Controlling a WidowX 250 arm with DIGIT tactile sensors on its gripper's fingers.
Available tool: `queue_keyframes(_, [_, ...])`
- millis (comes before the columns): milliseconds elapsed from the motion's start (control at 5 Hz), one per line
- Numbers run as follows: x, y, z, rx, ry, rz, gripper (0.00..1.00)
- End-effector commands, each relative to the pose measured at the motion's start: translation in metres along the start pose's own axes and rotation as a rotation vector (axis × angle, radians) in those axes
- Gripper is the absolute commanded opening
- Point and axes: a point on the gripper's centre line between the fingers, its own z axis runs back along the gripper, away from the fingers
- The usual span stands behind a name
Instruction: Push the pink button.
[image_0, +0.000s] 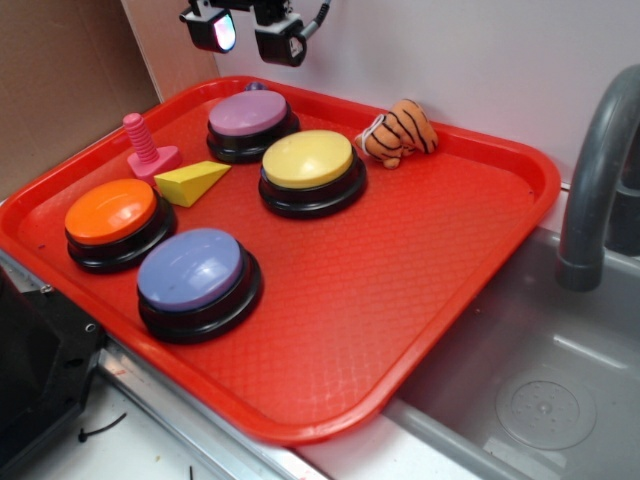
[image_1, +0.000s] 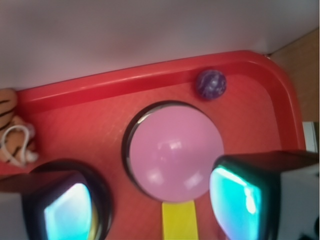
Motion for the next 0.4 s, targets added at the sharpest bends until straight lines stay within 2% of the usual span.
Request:
queue_keyframes(0, [-0.018,0.029,-0.003,0.016,-0.061,0.017,1.0])
queue_keyframes(200, [-0.018,0.033,-0.017,0.04,-0.044,-0.004,1.0])
